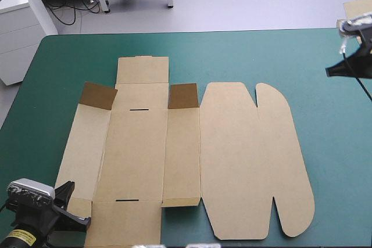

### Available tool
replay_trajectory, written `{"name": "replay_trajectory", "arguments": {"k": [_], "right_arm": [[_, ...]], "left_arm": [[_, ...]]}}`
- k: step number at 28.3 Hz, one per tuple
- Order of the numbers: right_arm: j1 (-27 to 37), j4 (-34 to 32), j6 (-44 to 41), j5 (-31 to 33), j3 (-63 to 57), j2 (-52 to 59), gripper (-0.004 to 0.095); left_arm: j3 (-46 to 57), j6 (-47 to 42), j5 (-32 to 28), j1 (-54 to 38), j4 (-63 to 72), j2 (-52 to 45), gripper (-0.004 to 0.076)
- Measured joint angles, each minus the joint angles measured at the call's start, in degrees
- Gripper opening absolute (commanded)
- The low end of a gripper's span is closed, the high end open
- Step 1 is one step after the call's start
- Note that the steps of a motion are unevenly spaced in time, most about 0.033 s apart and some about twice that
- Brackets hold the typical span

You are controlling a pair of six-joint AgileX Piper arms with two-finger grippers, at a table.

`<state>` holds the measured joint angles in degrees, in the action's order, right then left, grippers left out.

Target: Fold the box

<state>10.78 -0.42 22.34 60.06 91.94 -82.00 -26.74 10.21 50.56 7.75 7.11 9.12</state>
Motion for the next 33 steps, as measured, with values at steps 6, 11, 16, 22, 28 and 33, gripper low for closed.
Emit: {"name": "replay_trajectory", "arguments": {"k": [6,11,16,22,28,33], "right_arm": [[6.03,2.0,-4.83,3.07,-20.11,10.77,-0.002],[6.19,8.47,-7.19,6.03,-35.08,21.4,-0.002],[6.24,10.71,-7.41,6.16,-42.59,31.74,-0.002],[6.37,11.09,-8.72,6.41,-45.84,41.29,-0.002],[6.37,11.82,-8.91,6.29,-47.89,43.64,-0.002],[6.37,11.82,-8.95,6.23,-48.58,43.66,-0.002]], "left_arm": [[0.0,0.0,0.0,0.0,0.0,0.0,-0.001],[0.04,0.0,0.0,0.0,0.0,0.0,-0.001],[0.06,0.0,0.0,0.0,0.0,0.05,-0.001],[-7.52,-0.21,0.35,0.0,0.0,5.21,-0.001],[-21.11,-2.15,0.16,0.0,0.0,19.25,-0.001],[-31.13,-2.18,-0.07,0.0,-0.58,35.03,-0.001]]}}
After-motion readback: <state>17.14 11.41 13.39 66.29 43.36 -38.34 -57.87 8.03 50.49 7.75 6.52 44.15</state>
